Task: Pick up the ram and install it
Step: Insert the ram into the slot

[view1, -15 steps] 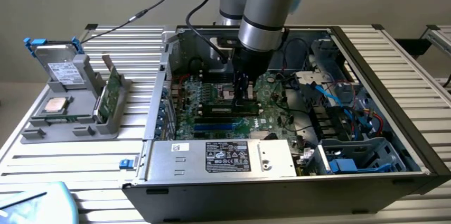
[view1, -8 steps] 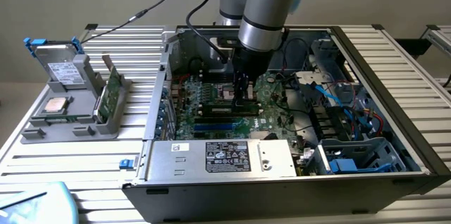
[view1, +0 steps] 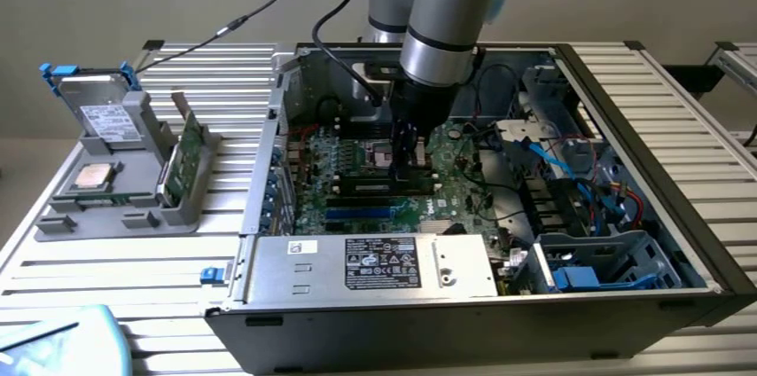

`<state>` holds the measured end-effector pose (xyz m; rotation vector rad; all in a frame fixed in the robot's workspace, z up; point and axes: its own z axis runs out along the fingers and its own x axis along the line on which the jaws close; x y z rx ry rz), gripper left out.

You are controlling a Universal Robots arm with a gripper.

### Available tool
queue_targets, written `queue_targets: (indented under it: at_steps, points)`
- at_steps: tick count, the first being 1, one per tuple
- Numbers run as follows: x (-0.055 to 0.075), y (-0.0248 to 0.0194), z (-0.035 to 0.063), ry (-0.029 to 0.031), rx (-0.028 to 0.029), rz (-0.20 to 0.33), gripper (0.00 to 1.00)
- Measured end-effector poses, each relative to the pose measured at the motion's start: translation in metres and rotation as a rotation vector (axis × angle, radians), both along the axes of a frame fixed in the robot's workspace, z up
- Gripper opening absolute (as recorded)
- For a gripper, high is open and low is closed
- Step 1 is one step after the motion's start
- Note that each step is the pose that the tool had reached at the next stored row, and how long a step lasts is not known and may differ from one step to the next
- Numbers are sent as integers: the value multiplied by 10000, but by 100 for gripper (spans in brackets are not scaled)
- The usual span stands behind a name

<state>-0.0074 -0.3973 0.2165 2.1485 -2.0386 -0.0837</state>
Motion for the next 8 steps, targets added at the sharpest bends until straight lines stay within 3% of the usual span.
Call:
queue_targets:
  at_steps: [1,3,5,6,8]
  points:
    - [0,0,0,0,1,0,28]
    - [0,0,0,0,0,0,40]
    - [-1,4,0,-3,2,-1,40]
    - [-5,13,4,-20,2,-2,46]
    - [-26,39,31,-83,1,1,46]
